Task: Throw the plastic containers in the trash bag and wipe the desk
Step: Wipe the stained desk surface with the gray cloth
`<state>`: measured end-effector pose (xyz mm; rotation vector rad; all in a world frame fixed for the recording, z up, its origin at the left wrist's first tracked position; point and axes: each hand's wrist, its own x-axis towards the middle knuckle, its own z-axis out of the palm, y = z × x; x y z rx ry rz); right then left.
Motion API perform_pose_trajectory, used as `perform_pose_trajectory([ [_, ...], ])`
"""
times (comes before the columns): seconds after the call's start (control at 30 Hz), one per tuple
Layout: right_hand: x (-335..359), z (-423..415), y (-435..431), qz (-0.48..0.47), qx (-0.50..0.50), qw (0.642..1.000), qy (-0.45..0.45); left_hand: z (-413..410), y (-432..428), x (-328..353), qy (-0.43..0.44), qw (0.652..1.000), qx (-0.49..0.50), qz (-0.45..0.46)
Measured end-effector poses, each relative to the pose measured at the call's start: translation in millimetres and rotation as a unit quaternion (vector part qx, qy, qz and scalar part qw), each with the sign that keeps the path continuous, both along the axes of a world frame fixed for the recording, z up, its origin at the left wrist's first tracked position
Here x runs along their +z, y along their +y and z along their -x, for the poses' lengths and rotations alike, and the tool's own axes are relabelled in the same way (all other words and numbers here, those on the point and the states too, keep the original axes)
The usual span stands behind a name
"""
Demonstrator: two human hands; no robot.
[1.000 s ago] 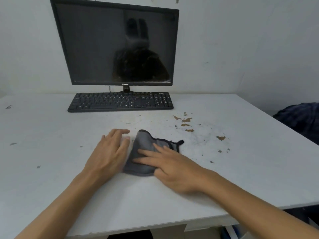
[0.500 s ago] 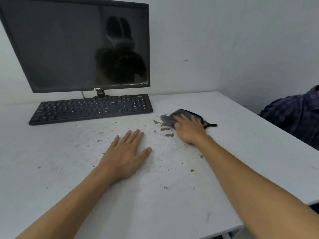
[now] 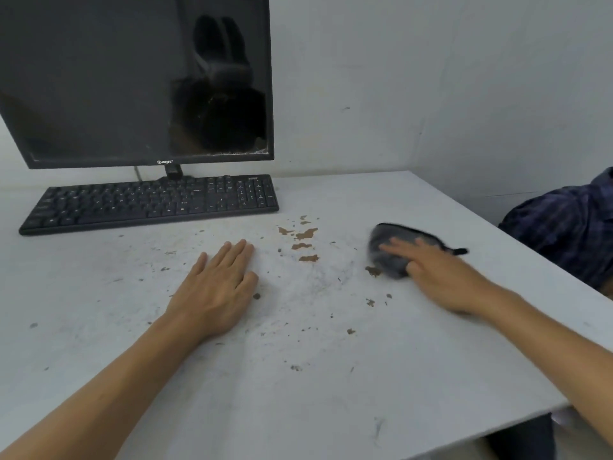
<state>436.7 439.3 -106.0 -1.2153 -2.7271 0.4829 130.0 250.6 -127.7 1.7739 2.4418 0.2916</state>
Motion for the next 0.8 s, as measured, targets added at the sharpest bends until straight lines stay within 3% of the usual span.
perform_pose_trajectory([
  [0.1, -0.4, 19.4, 50.9, 0.014, -0.093, 0.996, -0.014, -1.5, -0.8, 0.0, 0.001, 1.0, 0.001, -0.006],
  [0.23, -1.9, 98.2, 71.2, -0.011, -0.109, 0.993, -0.046, 0.0, -1.8, -0.9, 0.004, 1.0, 0.001, -0.01],
  [0.33, -1.7, 162.3, 37.1, -0.041, -0.04, 0.997, -0.046, -1.8, -2.1, 0.2, -0.011, 1.0, 0.006, -0.026],
  [0.47, -5.2, 212.6, -45.4, -0.037, 0.09, 0.995, -0.002, -5.1, -7.8, 10.8, -0.088, 0.989, 0.037, -0.112],
  [0.67, -0.1, 169.0, -127.8, 0.011, 0.23, 0.973, 0.009, 22.9, -81.7, 5.2, -0.011, 0.999, 0.017, -0.027],
  [0.8, 1.4, 158.9, -183.8, 0.026, 0.289, 0.957, 0.003, 51.2, -134.8, 3.6, -0.046, 0.996, 0.064, -0.047],
])
